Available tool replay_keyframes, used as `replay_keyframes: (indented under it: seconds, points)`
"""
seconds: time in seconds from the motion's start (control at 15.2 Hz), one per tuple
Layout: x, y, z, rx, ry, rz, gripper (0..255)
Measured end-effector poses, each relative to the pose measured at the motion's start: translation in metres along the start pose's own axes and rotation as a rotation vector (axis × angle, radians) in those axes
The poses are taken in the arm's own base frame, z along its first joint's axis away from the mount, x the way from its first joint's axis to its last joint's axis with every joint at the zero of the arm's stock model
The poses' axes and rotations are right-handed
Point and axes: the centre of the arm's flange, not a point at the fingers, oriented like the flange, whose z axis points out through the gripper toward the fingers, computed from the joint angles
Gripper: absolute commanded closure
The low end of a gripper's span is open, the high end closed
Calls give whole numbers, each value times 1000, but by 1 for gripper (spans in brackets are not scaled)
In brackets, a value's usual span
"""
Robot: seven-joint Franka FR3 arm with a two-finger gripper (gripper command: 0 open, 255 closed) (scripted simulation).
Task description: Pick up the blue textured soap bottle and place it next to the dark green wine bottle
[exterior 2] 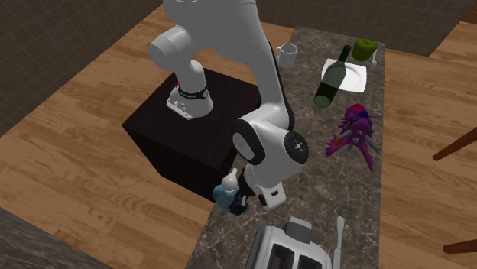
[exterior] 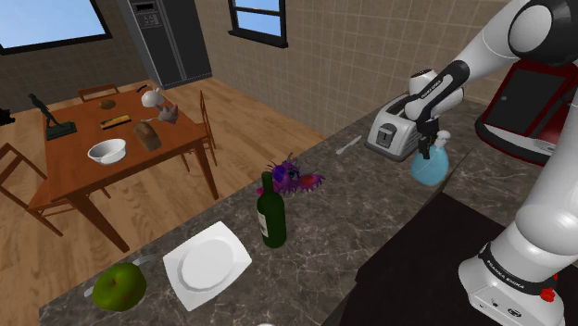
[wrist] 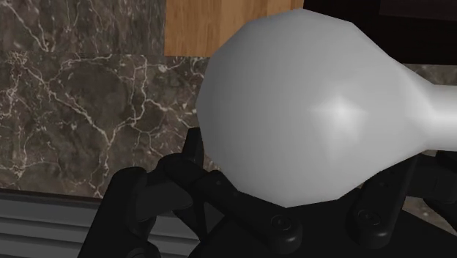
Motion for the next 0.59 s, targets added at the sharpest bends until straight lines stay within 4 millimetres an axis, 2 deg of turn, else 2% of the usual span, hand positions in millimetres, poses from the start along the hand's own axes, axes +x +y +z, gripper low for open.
replay_keyframes:
  seconds: [0.07,0.13,0.59]
  points:
    - [0,0,0,0,0,0,0]
    - [0,0,0,0,0,0,255]
    - [0,0,-1,0,1,0,255]
